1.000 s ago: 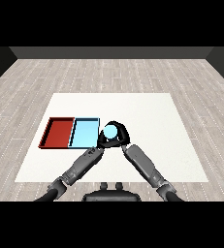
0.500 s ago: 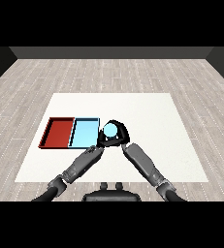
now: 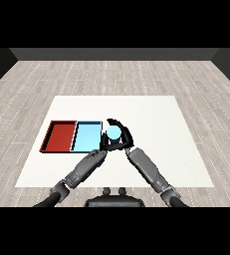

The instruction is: Pick the blue can and put it in the blue box

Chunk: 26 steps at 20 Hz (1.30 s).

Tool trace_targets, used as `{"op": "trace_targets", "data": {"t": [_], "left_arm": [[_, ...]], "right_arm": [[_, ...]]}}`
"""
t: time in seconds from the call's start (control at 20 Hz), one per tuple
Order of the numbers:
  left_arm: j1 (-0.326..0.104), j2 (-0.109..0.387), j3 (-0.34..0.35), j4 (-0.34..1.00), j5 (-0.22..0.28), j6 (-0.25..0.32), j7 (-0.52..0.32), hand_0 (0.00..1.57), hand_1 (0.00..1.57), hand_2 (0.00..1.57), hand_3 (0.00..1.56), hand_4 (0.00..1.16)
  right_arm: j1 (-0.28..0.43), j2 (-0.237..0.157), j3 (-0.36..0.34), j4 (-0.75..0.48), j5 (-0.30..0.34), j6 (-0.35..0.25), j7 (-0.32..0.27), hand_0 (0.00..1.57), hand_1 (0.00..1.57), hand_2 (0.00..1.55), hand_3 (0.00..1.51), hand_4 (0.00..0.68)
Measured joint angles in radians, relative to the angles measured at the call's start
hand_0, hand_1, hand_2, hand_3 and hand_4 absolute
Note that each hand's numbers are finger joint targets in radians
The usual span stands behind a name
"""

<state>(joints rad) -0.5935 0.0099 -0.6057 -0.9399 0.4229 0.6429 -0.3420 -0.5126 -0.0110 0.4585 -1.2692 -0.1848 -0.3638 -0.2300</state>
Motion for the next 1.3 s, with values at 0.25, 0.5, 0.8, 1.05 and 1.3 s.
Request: {"op": "trace_targets", "data": {"t": [0.25, 0.5, 0.8, 1.05, 1.3], "left_arm": [[0.020, -0.003, -0.012, -0.003, 0.015, 0.015, -0.029, 1.57, 1.57, 1.57, 1.49, 1.15], [0.029, -0.008, 0.005, 0.014, 0.014, 0.004, -0.049, 1.57, 1.57, 1.57, 1.49, 1.14], [0.053, 0.008, 0.064, 0.016, 0.015, -0.018, -0.062, 1.57, 1.57, 1.57, 1.48, 1.14], [0.058, 0.059, 0.118, -0.001, -0.004, -0.020, -0.069, 1.57, 1.57, 1.57, 1.48, 1.15], [0.012, 0.126, 0.190, 0.034, -0.018, -0.035, -0.028, 1.57, 1.57, 1.57, 1.47, 1.13]], "right_arm": [[-0.012, 0.002, 0.011, 0.006, 0.001, -0.022, 0.000, 0.00, 0.00, 0.00, 0.00, 0.000], [0.029, -0.016, -0.058, -0.054, -0.003, -0.006, 0.016, 0.00, 0.00, 0.00, 0.00, 0.000], [0.068, -0.046, -0.172, -0.163, -0.116, 0.076, 0.024, 0.00, 0.00, 0.00, 0.00, 0.000], [0.153, -0.095, -0.254, -0.307, -0.177, 0.122, 0.000, 0.00, 0.00, 0.00, 0.00, 0.000], [0.241, -0.143, -0.346, -0.406, -0.230, 0.145, 0.006, 0.00, 0.00, 0.00, 0.00, 0.000]]}}
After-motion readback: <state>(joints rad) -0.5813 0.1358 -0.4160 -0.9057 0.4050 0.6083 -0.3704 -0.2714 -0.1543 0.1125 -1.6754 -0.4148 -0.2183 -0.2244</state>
